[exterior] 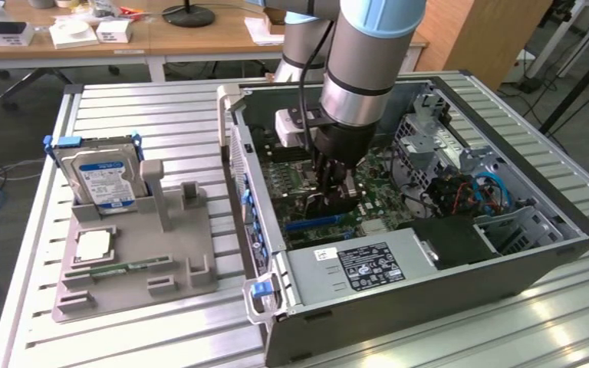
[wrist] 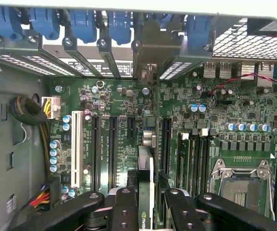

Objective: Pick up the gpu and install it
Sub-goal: 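Pick up the gpu and move the gpu toward the slot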

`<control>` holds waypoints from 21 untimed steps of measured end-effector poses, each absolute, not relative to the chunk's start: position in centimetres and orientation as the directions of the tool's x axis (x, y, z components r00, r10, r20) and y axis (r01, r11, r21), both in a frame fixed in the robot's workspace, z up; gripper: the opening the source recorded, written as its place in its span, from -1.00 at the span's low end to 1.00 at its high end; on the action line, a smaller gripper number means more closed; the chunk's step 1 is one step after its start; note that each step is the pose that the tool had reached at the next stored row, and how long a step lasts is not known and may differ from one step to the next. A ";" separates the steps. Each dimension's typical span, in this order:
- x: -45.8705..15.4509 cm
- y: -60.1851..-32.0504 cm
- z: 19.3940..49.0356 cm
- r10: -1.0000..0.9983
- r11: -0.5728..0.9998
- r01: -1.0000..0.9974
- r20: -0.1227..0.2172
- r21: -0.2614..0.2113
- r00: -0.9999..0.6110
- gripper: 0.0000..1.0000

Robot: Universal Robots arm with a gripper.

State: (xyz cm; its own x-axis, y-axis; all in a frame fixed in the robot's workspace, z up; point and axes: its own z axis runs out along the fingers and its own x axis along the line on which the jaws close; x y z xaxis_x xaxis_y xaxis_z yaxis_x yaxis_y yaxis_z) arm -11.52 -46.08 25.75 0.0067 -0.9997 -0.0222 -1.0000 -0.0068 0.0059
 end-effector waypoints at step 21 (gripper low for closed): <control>-11.5 -46.1 25.7 -1.000 0.018 -1.000 -0.023 0.006 -0.018 -0.47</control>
State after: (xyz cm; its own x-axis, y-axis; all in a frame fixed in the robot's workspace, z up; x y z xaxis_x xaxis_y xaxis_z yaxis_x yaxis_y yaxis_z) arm -11.50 -46.08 25.73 -0.0184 -0.9996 -0.0226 -0.9998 0.0183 0.0059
